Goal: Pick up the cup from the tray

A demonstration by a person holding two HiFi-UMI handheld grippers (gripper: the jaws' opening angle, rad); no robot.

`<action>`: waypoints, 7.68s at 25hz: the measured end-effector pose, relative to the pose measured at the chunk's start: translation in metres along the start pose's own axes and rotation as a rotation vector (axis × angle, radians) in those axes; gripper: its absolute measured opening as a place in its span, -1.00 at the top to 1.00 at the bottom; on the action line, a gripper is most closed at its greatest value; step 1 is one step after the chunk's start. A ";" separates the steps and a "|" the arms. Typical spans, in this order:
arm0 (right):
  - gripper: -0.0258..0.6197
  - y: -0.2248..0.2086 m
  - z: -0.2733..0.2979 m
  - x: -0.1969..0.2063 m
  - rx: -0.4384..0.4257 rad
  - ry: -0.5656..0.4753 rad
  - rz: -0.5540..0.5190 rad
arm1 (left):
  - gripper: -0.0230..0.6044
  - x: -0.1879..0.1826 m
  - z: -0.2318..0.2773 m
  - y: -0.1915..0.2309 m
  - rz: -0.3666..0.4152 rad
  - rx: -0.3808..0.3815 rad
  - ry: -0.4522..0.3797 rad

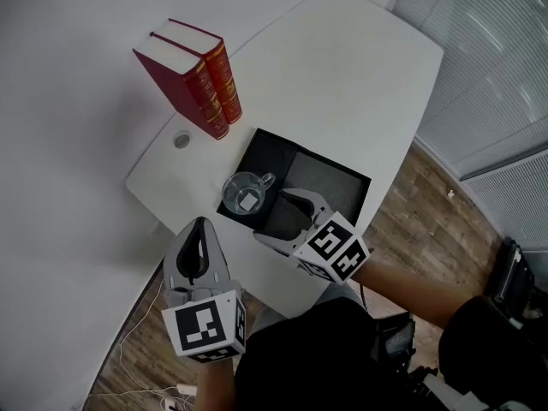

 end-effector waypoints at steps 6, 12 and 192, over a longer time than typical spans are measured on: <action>-0.27 0.000 0.007 -0.006 -0.006 -0.023 0.015 | 0.92 -0.001 0.001 0.008 -0.008 -0.009 0.003; -0.27 -0.003 0.016 -0.009 -0.013 -0.022 0.036 | 0.92 -0.004 0.005 0.014 -0.013 -0.010 0.006; -0.28 -0.045 -0.071 -0.170 0.172 -0.225 -0.117 | 0.92 -0.040 -0.029 0.003 0.031 0.022 -0.095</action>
Point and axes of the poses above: the fingertips, and each gripper's own axes: z forward along the fingers, y to its left, x out of its underside, the point moved 2 cm from there along -z, backward along the fingers, and after that the axes turned 15 degrees about -z, right-handed, at the moved point
